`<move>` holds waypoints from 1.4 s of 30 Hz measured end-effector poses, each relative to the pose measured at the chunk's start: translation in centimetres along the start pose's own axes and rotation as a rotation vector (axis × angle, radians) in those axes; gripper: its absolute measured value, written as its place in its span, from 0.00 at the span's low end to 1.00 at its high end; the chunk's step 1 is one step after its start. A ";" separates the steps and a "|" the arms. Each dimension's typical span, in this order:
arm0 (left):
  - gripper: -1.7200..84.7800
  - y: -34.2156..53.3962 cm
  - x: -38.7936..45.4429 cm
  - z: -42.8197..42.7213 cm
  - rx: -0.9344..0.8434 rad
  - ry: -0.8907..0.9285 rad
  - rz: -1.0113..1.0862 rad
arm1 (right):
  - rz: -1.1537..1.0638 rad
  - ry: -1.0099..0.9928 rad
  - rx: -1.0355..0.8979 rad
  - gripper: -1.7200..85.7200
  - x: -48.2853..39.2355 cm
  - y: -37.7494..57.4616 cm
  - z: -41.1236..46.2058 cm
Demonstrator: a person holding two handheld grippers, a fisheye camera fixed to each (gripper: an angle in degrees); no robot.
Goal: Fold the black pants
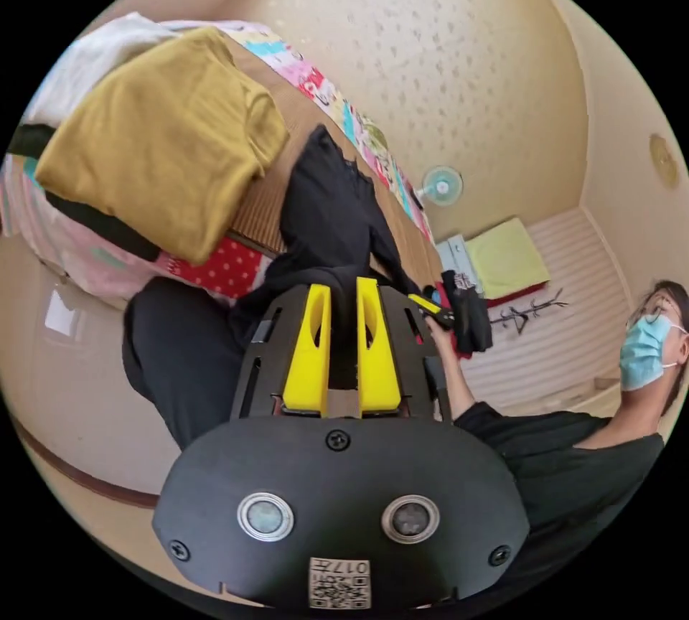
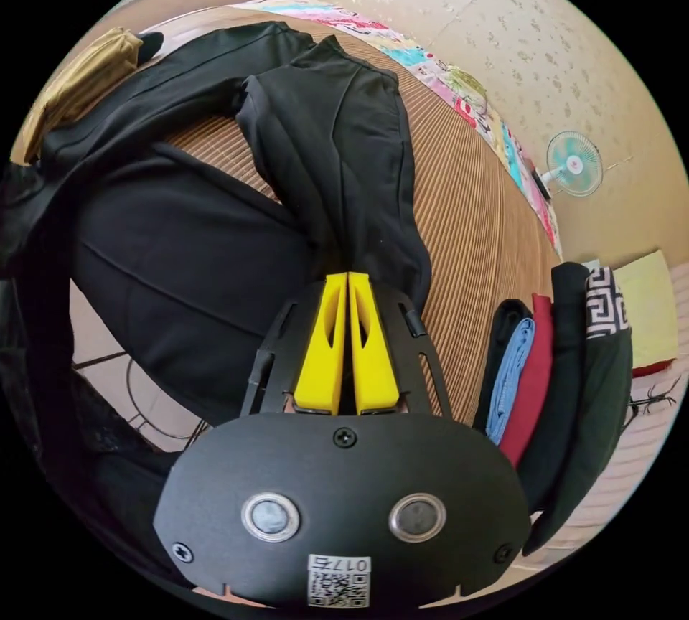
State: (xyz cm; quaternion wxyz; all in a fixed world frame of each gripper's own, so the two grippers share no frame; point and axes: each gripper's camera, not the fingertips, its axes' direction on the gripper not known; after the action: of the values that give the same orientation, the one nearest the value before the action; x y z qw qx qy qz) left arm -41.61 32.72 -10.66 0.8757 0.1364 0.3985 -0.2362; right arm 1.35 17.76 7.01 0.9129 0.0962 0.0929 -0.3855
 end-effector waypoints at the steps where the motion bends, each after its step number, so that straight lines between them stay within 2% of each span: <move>1: 0.09 0.1 1.2 -0.2 -0.003 -0.081 0.035 | 0.030 0.005 0.008 0.02 0.1 0.5 0.0; 3: 0.09 0.1 2.8 0.1 -0.034 -0.157 0.101 | 0.120 -0.027 0.013 0.02 1.2 1.4 0.0; 6: 0.09 0.5 3.7 0.9 -0.084 -0.138 0.130 | 0.243 -0.040 0.001 0.02 3.3 2.8 0.1; 10: 0.10 1.9 4.0 -0.3 0.008 -0.208 0.095 | 0.190 0.247 -0.169 0.02 2.8 3.2 1.1; 13: 0.11 3.6 4.9 -1.9 0.128 -0.315 0.068 | 0.178 0.305 -0.202 0.02 2.6 4.2 1.0; 15: 0.11 4.3 5.8 -2.5 0.188 -0.365 0.068 | 0.185 0.260 -0.162 0.02 3.0 5.2 0.2; 18: 0.05 5.7 8.6 -4.6 0.370 -0.435 0.120 | 0.273 0.117 -0.116 0.02 5.2 6.6 -1.2; 20: 0.02 5.6 10.5 -5.4 0.457 -0.363 0.195 | 0.343 -0.034 -0.104 0.02 7.5 7.2 -2.3; 21: 0.02 5.0 10.8 -5.1 0.437 -0.305 0.212 | 0.356 -0.075 -0.100 0.02 8.1 7.3 -2.7; 23: 0.01 0.9 11.4 -1.1 0.207 -0.016 0.240 | 0.400 -0.184 -0.017 0.02 9.9 7.6 -5.0; 25: 0.01 -2.1 13.1 4.0 0.000 0.098 0.280 | 0.405 -0.215 0.108 0.02 10.8 7.1 -7.3; 26: 0.01 -3.6 15.0 7.2 -0.090 0.085 0.317 | 0.376 -0.241 0.187 0.02 11.2 6.4 -8.5; 28: 0.01 -5.4 18.4 11.8 -0.142 -0.003 0.450 | 0.346 -0.288 0.225 0.02 12.2 4.6 -9.0; 29: 0.01 -6.7 19.9 15.4 -0.192 -0.084 0.486 | 0.345 -0.328 0.205 0.02 13.1 3.2 -8.5; 32: 0.01 -10.0 21.3 25.2 -0.355 -0.177 0.467 | 0.333 -0.398 0.104 0.02 15.0 -0.3 -5.3; 36: 0.01 -11.1 20.0 36.5 -0.530 -0.324 0.402 | 0.348 -0.332 -0.051 0.02 15.3 -3.0 0.4; 37: 0.01 -11.3 20.2 37.1 -0.466 -0.291 0.387 | 0.350 -0.336 -0.102 0.02 15.2 -3.5 2.4; 39: 0.01 -12.2 21.0 38.0 -0.454 -0.317 0.361 | 0.420 -0.325 -0.029 0.02 15.9 -3.7 2.8; 42: 0.01 -13.1 23.8 40.4 -0.384 -0.475 0.484 | 0.497 -0.373 -0.024 0.02 18.0 -5.1 4.0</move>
State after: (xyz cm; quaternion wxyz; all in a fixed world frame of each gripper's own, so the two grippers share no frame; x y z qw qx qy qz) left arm -9.30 -2.94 -3.43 0.9835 0.0015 0.1781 0.0313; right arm 10.38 0.94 5.93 0.9816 0.0326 -0.0980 -0.1603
